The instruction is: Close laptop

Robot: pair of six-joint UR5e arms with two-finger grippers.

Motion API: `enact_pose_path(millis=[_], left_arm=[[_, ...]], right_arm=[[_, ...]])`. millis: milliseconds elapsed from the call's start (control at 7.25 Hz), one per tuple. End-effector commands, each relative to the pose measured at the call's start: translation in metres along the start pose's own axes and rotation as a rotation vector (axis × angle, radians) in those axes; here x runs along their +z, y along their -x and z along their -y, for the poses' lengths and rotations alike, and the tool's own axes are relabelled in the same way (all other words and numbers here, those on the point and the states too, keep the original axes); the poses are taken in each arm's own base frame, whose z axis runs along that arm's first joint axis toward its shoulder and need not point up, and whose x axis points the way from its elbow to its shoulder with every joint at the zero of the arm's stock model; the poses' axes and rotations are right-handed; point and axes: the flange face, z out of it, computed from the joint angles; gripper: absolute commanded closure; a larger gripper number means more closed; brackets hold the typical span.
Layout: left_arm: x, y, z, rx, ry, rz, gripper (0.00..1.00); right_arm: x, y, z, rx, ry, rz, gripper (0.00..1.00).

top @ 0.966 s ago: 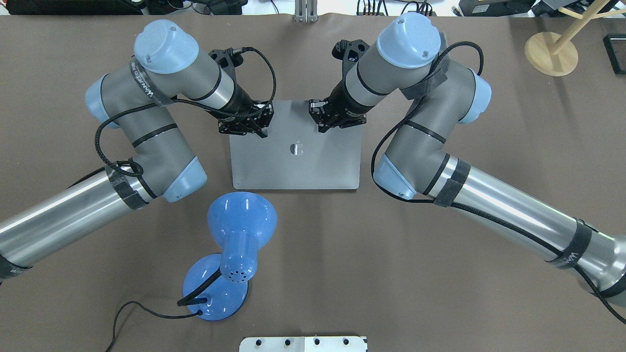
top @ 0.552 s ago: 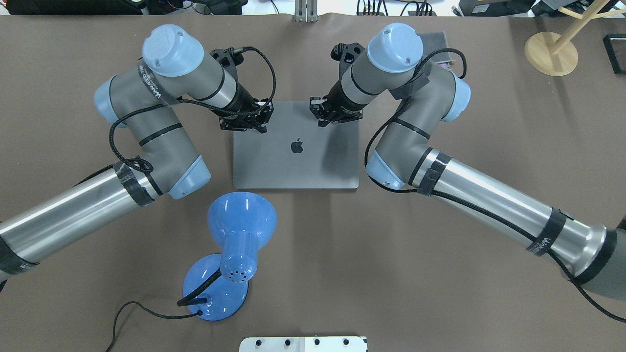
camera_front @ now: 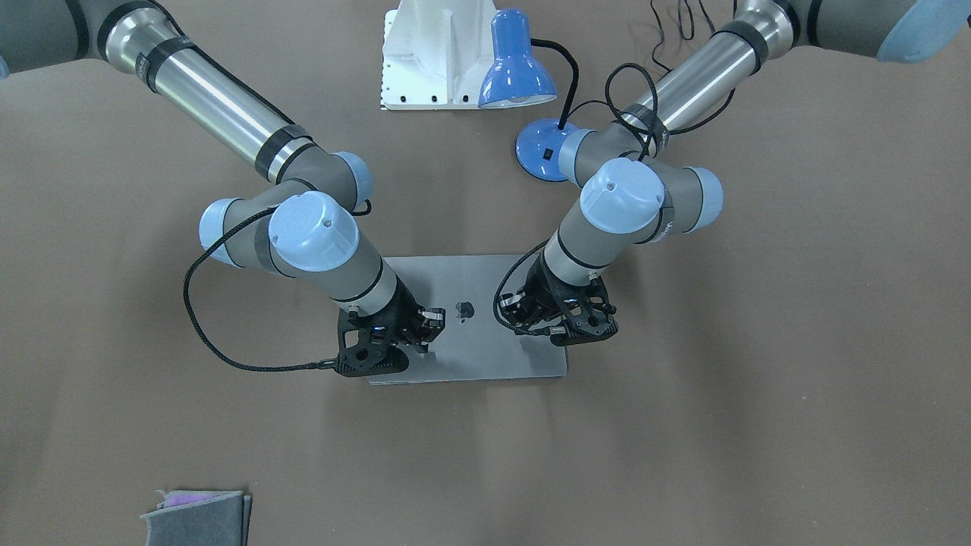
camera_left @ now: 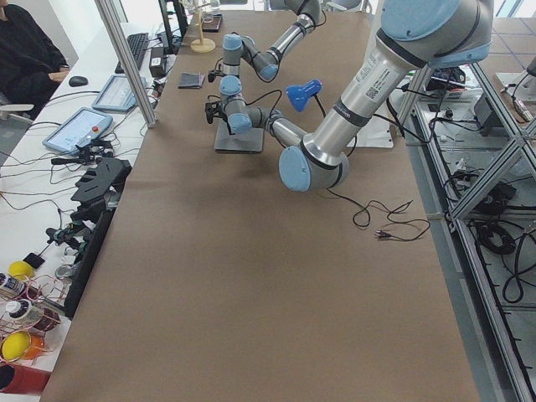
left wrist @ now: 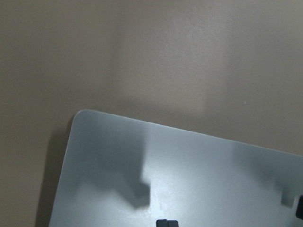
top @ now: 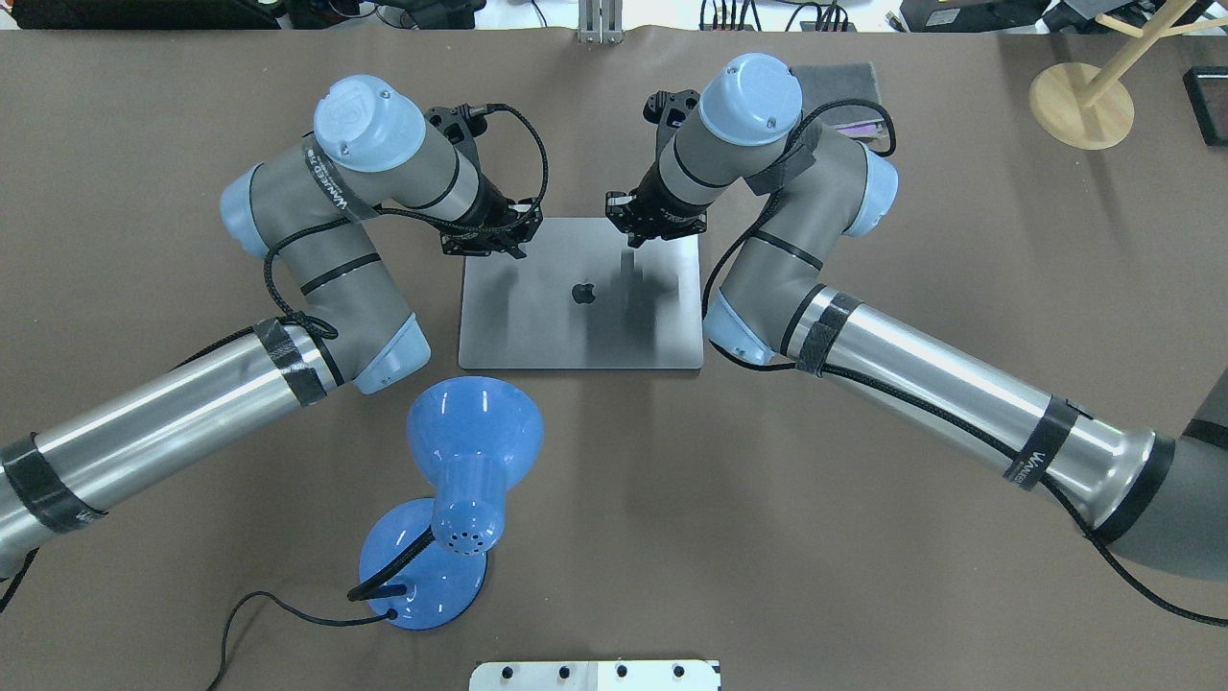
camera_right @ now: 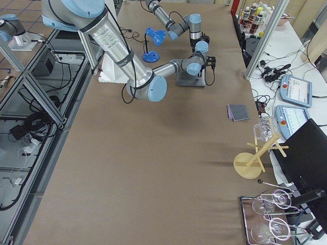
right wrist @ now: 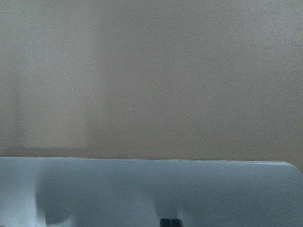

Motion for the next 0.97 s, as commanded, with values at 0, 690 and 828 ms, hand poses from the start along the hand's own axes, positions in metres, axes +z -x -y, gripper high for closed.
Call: enact_pose_path(millis=[0, 690, 828], left_arm=[[0.019, 0.002, -0.009, 0.012, -0.058, 0.021, 1.00], [-0.018, -0.015, 0.010, -0.012, -0.018, -0.041, 0.78], [-0.035, -0.018, 0.014, -0.030, -0.015, -0.060, 0.09]], right_arm=[[0.001, 0.001, 0.000, -0.001, 0.000, -0.001, 1.00], [-0.027, 0.004, 0.017, 0.010, -0.027, 0.045, 0.00], [-0.045, -0.006, 0.027, 0.024, 0.026, 0.073, 0.00]])
